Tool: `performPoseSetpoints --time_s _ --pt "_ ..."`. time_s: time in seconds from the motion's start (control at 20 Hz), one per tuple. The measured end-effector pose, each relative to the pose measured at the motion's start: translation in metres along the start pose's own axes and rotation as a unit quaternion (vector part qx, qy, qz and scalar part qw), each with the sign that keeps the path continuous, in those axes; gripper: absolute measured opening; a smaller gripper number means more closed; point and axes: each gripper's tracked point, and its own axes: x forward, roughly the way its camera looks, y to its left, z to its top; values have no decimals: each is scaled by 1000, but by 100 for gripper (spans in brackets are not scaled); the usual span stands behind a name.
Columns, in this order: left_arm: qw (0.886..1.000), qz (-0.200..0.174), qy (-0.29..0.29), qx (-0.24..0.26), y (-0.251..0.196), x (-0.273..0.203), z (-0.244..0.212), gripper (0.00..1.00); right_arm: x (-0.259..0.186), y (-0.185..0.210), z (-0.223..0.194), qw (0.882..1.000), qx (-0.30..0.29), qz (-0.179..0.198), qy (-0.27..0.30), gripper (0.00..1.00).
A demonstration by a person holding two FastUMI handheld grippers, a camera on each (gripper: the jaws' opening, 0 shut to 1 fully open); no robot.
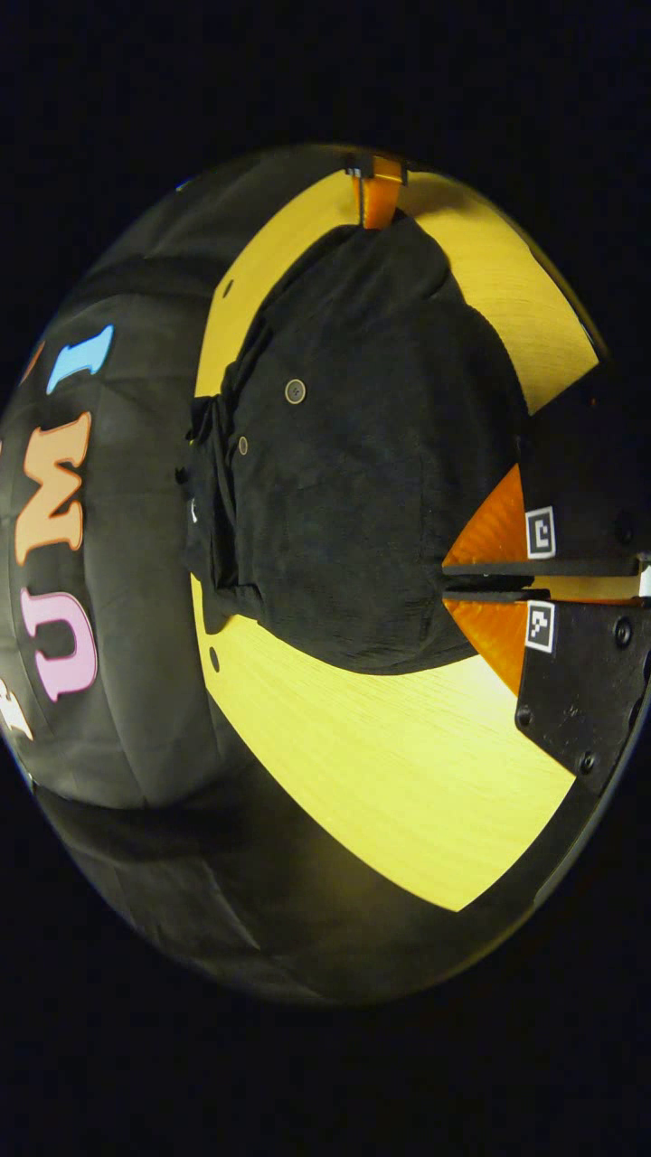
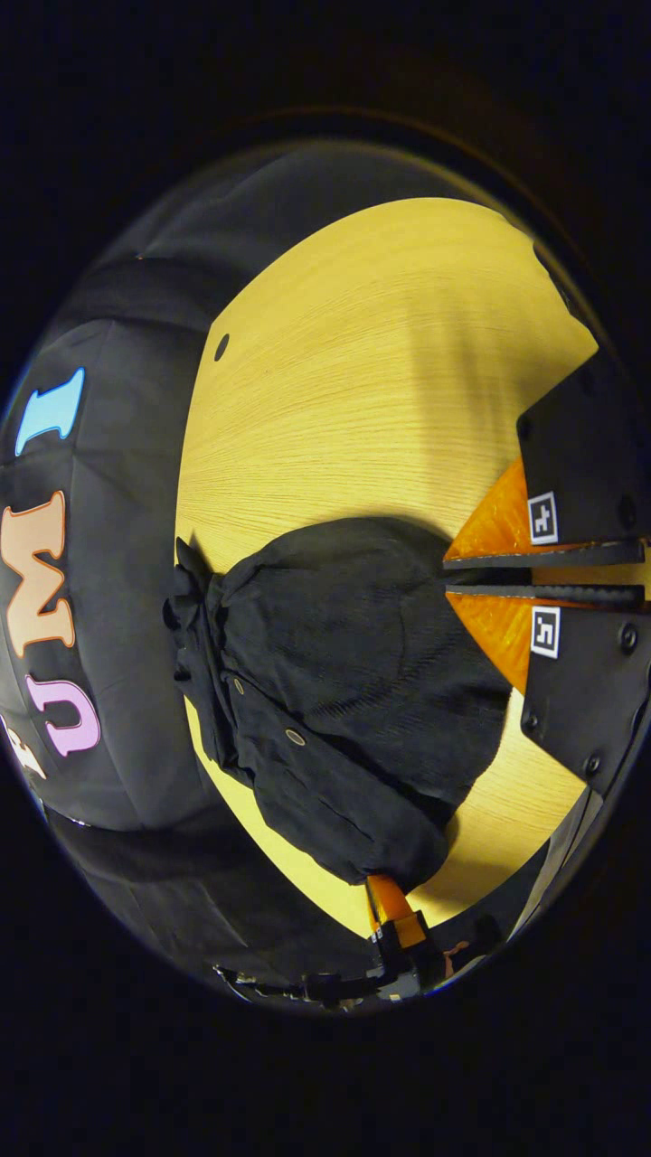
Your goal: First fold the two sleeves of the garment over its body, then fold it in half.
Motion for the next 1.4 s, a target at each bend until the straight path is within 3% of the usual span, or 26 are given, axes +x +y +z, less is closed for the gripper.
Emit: performPoseSetpoints --time_s 0.05,0.1,0.35,0.75,1.1,1.4 --pt "1000 3 3 5 0 2 1 0 -1 -3 6 1000 12 2 -4 11" --pt "1000 2 5 -1 -1 1 5 0 -2 -3 11 1000 23 11 -8 5" --pt "997 3 -37 -63 3 -6 61 0 -8 1 64 998 20 41 -53 5" --pt "991 -15 -125 -43 4 18 191 0 -5 8 190 989 -37 53 -131 5" --pt "979 -4 -191 -73 37 85 310 0 32 8 323 981 -30 15 -189 5" --pt "976 10 -202 -80 64 182 381 0 107 13 421 977 -39 -46 -205 5"
